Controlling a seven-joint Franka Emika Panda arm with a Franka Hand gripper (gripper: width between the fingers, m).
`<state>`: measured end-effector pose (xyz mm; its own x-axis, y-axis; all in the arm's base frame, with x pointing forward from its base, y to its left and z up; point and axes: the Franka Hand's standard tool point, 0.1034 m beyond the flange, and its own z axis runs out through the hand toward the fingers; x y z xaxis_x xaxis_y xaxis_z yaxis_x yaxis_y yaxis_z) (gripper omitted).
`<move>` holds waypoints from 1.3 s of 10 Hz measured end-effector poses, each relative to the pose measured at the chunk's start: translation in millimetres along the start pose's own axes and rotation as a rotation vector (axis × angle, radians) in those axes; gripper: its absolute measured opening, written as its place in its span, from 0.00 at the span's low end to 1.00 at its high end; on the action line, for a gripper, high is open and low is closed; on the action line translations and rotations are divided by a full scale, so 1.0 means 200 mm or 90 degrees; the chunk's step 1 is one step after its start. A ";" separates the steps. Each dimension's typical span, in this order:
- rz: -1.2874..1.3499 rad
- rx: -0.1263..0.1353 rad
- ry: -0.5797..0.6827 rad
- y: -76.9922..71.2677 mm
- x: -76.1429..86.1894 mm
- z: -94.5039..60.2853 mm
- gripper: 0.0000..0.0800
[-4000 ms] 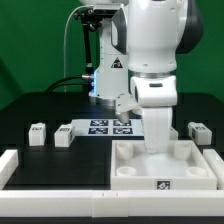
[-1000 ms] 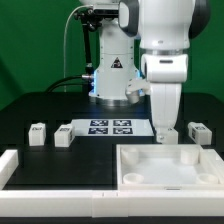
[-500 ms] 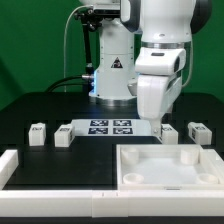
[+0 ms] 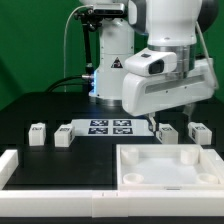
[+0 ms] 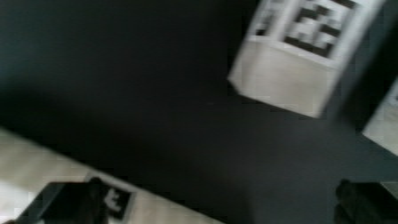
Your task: Assemble one leg
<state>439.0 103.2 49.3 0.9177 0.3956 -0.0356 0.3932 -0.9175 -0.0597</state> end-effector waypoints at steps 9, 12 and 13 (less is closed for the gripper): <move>0.139 0.008 -0.020 -0.35 0.03 0.02 0.81; 0.135 0.013 -0.156 -0.30 -0.02 0.02 0.81; 0.146 0.021 -0.209 -0.29 -0.04 0.04 0.81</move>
Offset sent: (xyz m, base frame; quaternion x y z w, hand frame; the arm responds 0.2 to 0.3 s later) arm -0.0140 0.0435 0.0040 0.0088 -0.0039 0.0391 0.9992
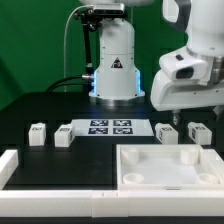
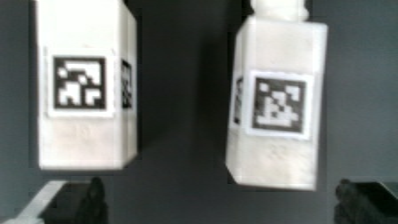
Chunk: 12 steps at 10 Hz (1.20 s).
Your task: Assemble one leg
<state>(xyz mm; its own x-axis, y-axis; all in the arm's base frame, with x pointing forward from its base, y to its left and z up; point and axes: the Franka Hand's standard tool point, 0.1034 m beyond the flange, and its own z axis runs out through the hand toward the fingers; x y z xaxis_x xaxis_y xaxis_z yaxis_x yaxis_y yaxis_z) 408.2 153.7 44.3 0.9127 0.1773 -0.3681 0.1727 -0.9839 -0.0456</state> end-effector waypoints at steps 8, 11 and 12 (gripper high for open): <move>-0.005 -0.028 -0.314 -0.14 -0.08 0.09 0.81; -0.003 -0.024 -0.306 -0.13 -0.05 0.15 0.81; -0.001 -0.024 -0.303 -0.12 -0.04 0.17 0.81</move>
Offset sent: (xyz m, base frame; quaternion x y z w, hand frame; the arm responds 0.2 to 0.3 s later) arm -0.0081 0.0123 -0.0021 -0.0191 -0.1793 0.0297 0.9832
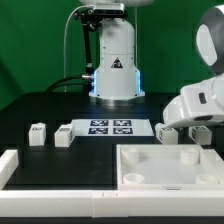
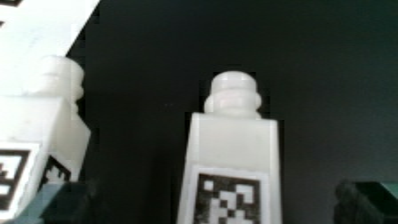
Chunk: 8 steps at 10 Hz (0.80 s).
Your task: Assemble one leg
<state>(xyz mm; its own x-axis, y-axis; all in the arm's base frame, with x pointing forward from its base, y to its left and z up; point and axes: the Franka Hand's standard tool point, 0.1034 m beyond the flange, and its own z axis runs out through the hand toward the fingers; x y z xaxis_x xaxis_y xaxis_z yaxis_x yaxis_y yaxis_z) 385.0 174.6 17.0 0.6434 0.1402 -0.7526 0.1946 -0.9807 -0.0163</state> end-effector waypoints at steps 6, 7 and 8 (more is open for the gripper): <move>0.000 0.000 0.001 -0.01 0.03 0.04 0.80; -0.001 0.000 0.001 -0.01 0.03 0.04 0.60; -0.001 0.001 0.002 -0.01 0.03 0.03 0.60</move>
Offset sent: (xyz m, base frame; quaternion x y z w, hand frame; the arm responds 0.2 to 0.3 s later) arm -0.0032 0.0021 -0.0079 0.0054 0.0177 0.0055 0.9998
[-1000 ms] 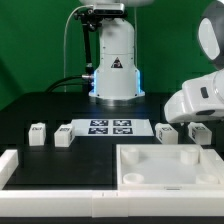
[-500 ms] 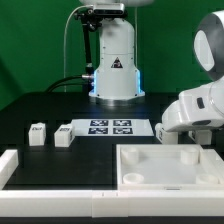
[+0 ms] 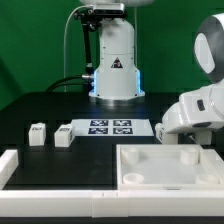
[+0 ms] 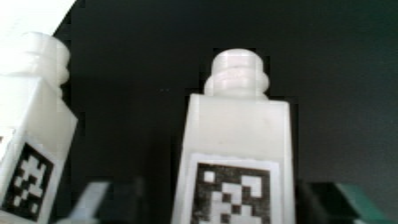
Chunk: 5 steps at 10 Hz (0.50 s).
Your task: Assemble one leg
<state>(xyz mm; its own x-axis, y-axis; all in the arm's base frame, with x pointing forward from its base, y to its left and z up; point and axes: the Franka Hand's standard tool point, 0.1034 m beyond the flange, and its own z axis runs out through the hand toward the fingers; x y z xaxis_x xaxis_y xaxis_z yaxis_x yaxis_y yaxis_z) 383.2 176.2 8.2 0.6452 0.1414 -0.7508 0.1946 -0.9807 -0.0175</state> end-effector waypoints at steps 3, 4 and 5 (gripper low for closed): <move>0.000 0.000 0.001 0.00 0.00 0.00 0.36; 0.000 0.001 0.001 0.00 0.00 0.00 0.36; 0.000 0.001 0.001 0.01 0.00 -0.01 0.36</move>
Offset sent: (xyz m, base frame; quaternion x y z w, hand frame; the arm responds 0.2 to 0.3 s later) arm 0.0001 -0.0024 0.0043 -0.0005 -0.0008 -0.0052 1.0000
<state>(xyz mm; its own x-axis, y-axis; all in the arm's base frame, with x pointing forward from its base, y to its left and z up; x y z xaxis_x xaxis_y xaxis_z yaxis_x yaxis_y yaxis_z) 384.2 175.4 8.7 0.6464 0.1413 -0.7498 0.1931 -0.9810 -0.0183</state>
